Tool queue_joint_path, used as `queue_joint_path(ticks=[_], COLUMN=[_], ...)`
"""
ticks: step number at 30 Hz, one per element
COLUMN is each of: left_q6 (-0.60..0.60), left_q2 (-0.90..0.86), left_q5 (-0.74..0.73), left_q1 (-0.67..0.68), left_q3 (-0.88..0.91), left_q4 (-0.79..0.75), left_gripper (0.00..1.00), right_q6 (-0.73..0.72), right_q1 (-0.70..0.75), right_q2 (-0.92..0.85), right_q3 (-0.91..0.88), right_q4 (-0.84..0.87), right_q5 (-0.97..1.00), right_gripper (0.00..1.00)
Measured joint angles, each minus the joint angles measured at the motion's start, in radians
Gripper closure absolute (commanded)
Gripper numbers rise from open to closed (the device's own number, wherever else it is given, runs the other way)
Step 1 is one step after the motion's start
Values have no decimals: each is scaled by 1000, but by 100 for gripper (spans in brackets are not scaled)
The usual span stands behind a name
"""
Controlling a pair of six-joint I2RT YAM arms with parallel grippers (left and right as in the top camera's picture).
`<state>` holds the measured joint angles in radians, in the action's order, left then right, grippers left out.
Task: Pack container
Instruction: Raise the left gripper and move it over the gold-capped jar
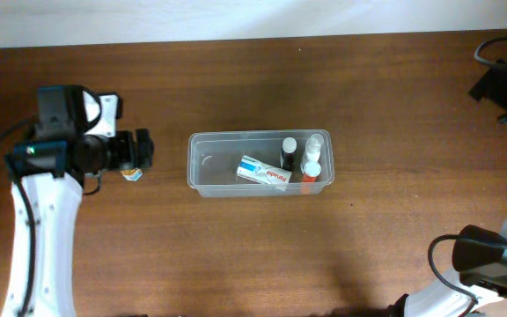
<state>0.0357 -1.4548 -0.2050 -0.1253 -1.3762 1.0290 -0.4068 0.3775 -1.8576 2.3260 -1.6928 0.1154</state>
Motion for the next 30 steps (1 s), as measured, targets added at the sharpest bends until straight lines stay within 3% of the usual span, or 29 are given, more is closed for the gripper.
queue_joint_path(ticks=[11,18,25,30], left_q6=[127,97,68,53], left_q2=[-241,-340,-417,-499], left_q5=[0,57,81,110], left_q1=[-18,-23,-52,-57], left_q3=[0,-33,-317,-499], left_q4=[-17,84,327,407], left_gripper=[1,1,1,1], right_q6=[0,0,0,0], right_q1=[0,0,0,0], right_q2=[0,0,0,0], right_q3=[0,0,0,0], right_q4=[0,0,1,0], right_q5=[0,0,0,0], right_gripper=[2,2,2,2])
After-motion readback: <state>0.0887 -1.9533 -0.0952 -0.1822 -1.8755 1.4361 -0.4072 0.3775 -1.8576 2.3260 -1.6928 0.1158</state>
